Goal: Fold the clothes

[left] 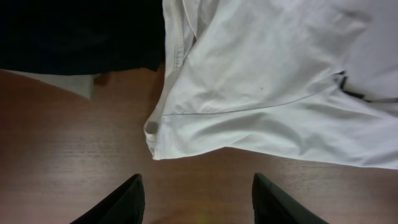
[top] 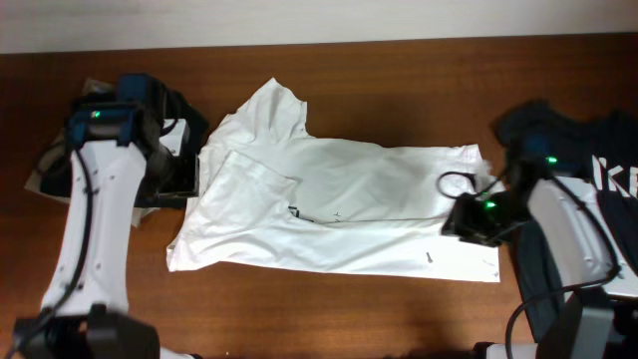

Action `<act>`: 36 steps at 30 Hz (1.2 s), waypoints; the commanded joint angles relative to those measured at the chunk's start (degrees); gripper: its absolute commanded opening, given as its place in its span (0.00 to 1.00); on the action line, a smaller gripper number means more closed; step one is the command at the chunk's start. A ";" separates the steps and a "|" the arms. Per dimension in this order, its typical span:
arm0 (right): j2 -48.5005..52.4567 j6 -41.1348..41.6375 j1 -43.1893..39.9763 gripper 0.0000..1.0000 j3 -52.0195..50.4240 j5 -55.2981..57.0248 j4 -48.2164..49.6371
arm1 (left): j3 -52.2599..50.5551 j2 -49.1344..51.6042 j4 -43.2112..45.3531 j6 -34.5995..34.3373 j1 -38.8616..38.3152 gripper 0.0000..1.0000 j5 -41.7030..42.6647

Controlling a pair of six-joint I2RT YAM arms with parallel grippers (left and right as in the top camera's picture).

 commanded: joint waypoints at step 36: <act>1.22 13.00 17.25 0.09 -19.69 19.91 23.80 | 0.72 -5.40 1.09 0.00 0.39 0.66 -0.15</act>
